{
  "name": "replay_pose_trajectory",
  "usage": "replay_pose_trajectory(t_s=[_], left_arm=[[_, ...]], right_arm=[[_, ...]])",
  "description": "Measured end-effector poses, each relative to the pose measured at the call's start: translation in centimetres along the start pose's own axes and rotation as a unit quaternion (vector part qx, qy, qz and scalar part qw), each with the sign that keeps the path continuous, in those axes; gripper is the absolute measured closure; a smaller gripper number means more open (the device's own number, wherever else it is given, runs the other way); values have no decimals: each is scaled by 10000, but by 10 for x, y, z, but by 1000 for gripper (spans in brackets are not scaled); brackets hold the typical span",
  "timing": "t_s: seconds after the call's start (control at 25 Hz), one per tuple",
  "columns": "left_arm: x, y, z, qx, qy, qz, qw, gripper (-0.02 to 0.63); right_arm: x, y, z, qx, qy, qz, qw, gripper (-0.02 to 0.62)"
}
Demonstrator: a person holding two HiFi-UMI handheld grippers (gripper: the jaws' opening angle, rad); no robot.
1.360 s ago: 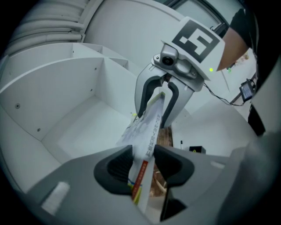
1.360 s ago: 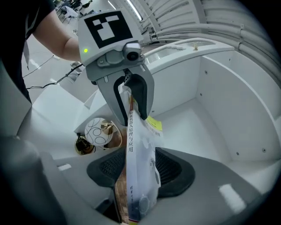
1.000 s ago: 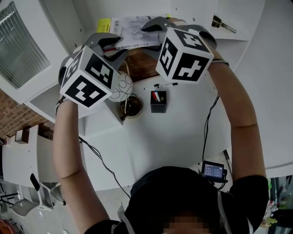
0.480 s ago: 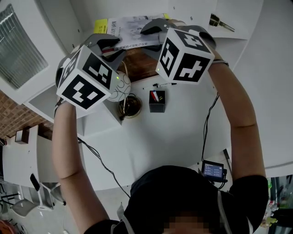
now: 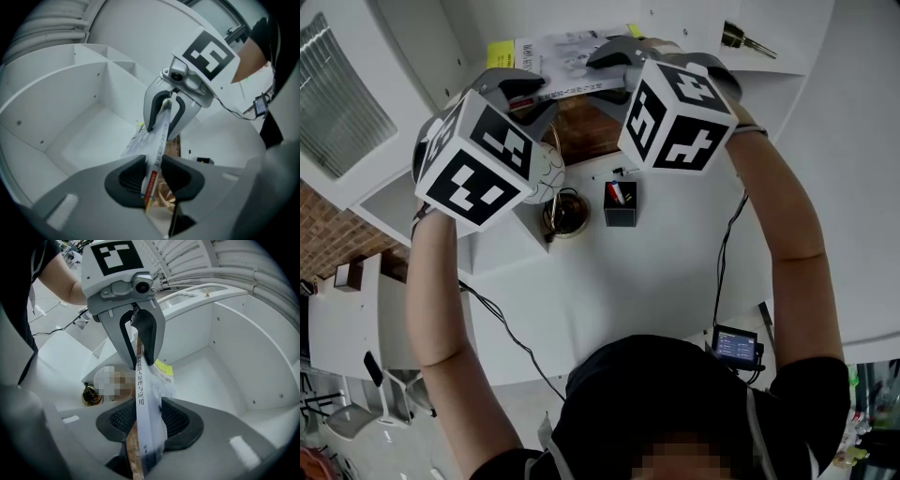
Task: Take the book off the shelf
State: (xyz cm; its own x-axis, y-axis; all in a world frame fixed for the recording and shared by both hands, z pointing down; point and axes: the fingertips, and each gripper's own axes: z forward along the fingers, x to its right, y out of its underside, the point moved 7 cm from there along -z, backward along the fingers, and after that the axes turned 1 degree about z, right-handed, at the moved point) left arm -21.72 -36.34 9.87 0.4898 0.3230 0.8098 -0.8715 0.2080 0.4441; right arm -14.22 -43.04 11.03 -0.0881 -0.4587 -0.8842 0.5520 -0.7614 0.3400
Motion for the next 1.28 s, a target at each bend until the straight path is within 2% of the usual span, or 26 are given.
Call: replay_pose_trajectory(t_s=[0.16, 0.44, 0.72, 0.84, 1.0, 1.16, 1.28], left_arm=[[2, -3, -4, 20, 14, -29, 10000, 497], [3, -1, -8, 230, -345, -3, 9991, 479], [2, -4, -15, 331, -341, -14, 9989, 439], [6, -5, -14, 135, -378, 282, 9988, 405], [8, -7, -11, -173, -639, 711, 9953, 403], [5, -6, -8, -524, -840, 1223, 9875, 402], [11, -9, -4, -615, -572, 1333, 9875, 470]], right_arm=[[-3, 1, -2, -156, 280, -357, 9989, 471], [-5, -3, -6, -248, 416, -585, 9971, 508], [-4, -2, -14, -100, 298, -363, 9988, 509], [-4, -2, -18, -89, 274, -344, 9990, 509], [-5, -3, -23, -72, 270, -320, 9991, 515], [-10, -4, -28, -124, 249, -427, 9987, 517], [-11, -2, -31, -97, 216, -368, 9990, 514]])
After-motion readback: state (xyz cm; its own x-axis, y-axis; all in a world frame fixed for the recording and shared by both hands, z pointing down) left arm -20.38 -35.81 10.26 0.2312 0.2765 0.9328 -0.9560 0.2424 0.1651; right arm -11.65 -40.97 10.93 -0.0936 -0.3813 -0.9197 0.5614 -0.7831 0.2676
